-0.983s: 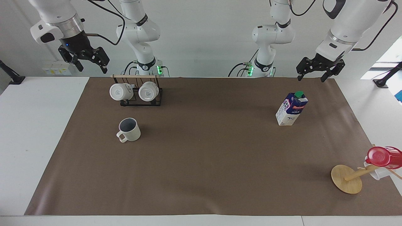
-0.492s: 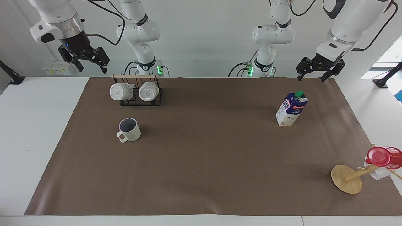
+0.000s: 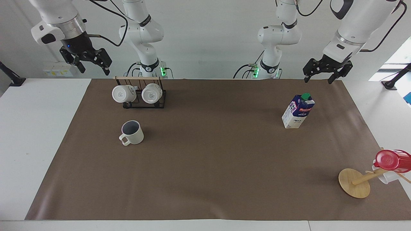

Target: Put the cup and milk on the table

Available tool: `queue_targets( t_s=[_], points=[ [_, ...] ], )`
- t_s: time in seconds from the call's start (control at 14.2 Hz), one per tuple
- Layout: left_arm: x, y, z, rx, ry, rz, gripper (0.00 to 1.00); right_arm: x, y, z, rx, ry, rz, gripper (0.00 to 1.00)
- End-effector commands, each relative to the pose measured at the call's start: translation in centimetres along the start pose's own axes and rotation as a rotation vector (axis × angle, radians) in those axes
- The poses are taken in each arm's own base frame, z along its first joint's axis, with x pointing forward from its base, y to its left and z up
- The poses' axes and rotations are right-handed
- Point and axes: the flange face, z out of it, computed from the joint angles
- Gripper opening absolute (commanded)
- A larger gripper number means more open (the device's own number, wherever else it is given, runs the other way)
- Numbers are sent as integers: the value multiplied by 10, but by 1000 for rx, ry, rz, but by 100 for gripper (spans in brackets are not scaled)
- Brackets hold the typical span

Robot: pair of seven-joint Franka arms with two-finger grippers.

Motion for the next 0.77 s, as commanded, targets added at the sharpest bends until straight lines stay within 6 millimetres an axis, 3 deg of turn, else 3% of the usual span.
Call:
queue_targets(
  t_s=[0.0,0.14,0.7],
  points=[
    [-4,-1,-3,-12,6,5,100,-7,1,-6,8,5,1,100],
    [-4,-2,-3,-12,5,3,100,-14,-1,-15,12,21,-7,100],
    [-4,-2,-4,-12,8,5,100,-13,4,-16,11,28,5,100]
  ],
)
